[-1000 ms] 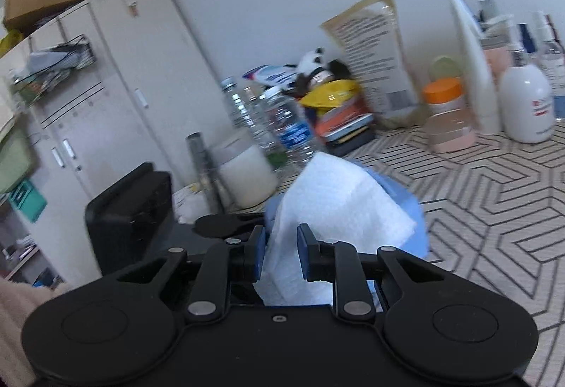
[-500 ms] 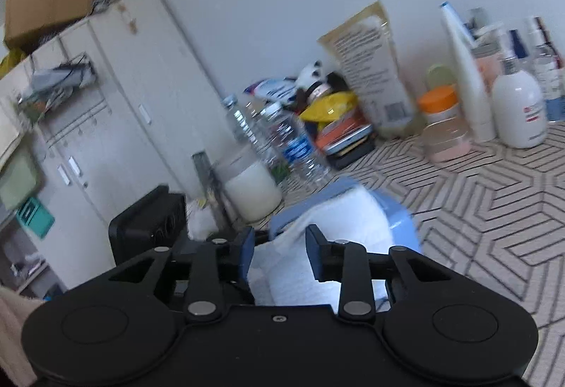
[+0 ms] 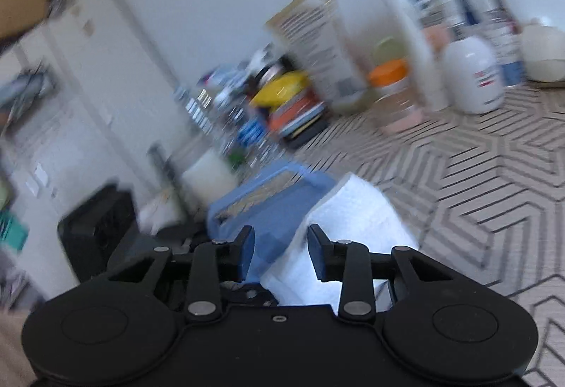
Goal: Clean container
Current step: 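Rub the tissue over the container's handle edge with the right tool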
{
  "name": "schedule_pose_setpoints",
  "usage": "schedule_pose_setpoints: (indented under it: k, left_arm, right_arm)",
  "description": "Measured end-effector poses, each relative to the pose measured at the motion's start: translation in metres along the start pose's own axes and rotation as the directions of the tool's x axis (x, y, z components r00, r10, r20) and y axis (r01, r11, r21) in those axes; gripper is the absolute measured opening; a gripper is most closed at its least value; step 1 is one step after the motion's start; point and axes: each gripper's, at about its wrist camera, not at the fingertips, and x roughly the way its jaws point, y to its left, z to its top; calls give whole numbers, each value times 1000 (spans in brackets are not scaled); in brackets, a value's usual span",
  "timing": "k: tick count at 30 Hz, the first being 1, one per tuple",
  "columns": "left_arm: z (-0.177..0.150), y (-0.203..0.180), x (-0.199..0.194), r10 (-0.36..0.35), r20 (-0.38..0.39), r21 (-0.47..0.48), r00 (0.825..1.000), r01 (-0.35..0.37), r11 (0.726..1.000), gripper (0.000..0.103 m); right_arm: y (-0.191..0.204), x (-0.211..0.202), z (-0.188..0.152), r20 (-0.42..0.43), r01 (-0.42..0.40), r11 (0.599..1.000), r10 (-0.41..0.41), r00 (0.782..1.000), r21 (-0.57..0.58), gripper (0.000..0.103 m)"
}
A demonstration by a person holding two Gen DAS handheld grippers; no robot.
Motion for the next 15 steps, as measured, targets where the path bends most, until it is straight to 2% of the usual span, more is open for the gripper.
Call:
schedule_pose_setpoints:
  k: [4,7,10,12,15]
  left_arm:
    - [0,-2,0,9,0,5,1000,-9,1000,73]
    - [0,-2,0,13,-1,8,1000,-13,1000,73]
    - [0,-1,1,6,-9,-3,1000,-6,1000,74]
    - [0,0,2,3,-16,-8,1000,-3,1000,74]
    - [0,-1,2,3,-16,-7,1000,-4,1000,74]
  right_arm:
    - [11,7,-1,-33,96,991,-100,994,-93,44]
    - [6,-2,1,1,79,995,-79,997,-58,49]
    - [-1,-18,3,69,78,997,-76,995,-21,58]
    - [-10,-26,5,109,120,993,-122,987,23,59]
    - [-19,-27,5,91,270,962,-272,958,36,59]
